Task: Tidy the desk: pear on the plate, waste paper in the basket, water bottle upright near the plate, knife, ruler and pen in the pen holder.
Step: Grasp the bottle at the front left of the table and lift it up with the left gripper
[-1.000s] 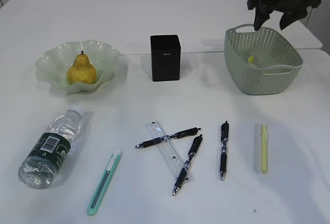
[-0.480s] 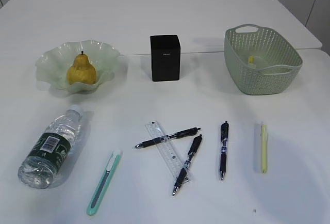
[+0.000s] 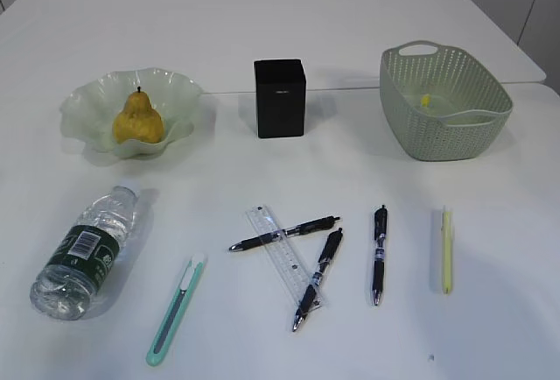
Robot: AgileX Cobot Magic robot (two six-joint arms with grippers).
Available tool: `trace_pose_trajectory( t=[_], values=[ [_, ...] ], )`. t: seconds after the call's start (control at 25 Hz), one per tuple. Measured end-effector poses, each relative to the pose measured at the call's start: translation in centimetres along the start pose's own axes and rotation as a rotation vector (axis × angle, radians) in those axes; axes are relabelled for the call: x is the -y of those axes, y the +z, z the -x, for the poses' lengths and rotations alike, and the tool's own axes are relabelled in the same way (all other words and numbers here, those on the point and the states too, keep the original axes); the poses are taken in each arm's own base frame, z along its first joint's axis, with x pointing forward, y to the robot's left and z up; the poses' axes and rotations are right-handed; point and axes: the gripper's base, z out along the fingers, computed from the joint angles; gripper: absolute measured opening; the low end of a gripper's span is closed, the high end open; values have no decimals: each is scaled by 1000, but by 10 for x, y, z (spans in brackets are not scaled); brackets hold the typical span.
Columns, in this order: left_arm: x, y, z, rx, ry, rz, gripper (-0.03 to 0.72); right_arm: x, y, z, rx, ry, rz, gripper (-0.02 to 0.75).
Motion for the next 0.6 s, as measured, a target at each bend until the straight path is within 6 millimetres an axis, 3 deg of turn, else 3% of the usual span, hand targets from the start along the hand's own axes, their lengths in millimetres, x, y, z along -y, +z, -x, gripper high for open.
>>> trace_pose_trajectory(
  t=[0.28,0.6],
  values=[
    [15,5,0,-15,46,-43,591,1,18,-14,-86,21,45,540],
    [67,57,-1,-160,205,-79,659,10,31,-38,-186,29,15,540]
  ],
)
